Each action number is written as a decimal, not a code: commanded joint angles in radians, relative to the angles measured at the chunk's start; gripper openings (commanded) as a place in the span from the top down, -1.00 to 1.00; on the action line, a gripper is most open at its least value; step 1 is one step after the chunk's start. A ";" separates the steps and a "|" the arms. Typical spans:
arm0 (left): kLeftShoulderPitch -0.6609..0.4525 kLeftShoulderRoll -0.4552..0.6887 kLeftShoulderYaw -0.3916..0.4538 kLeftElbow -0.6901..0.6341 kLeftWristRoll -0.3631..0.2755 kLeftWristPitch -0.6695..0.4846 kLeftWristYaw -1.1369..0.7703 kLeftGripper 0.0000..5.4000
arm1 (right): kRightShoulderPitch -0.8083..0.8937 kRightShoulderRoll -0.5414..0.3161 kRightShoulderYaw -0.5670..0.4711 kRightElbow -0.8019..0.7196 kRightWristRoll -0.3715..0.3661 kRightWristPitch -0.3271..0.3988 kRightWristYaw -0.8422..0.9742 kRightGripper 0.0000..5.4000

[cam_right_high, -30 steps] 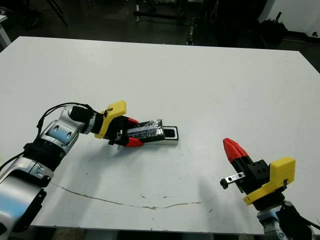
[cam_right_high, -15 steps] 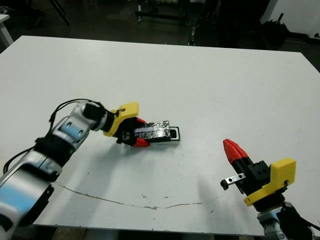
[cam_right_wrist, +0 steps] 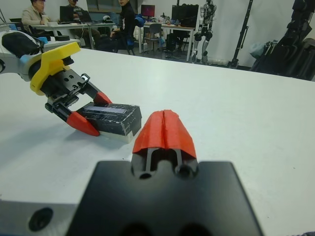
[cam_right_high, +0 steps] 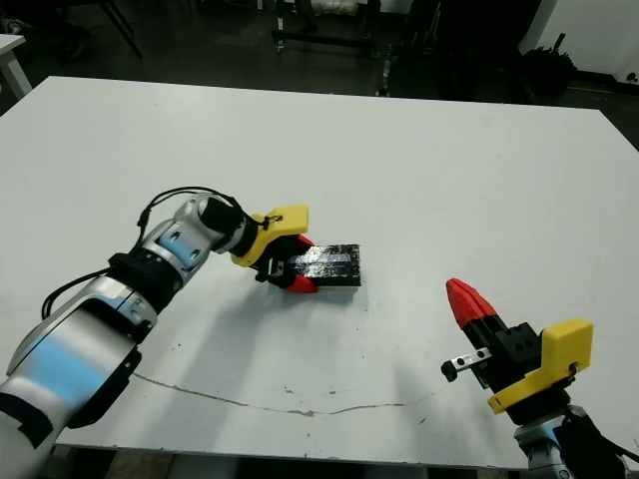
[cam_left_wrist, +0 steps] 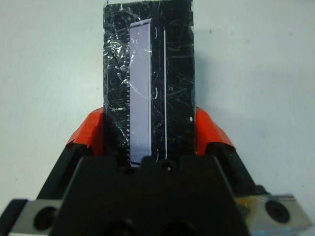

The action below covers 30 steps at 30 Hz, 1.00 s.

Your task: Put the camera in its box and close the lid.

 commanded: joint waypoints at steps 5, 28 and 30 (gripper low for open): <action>0.030 -0.106 -0.026 0.077 0.045 0.015 0.021 -0.17 | 0.000 -0.011 -0.012 0.007 0.011 0.002 0.006 1.00; 0.048 -0.075 -0.172 -0.021 0.221 -0.068 0.094 -0.77 | -0.005 -0.014 -0.012 -0.002 0.009 0.014 -0.006 1.00; 0.059 -0.068 -0.165 -0.023 0.216 -0.093 0.108 -0.87 | -0.005 -0.013 -0.013 0.001 0.015 0.013 -0.002 1.00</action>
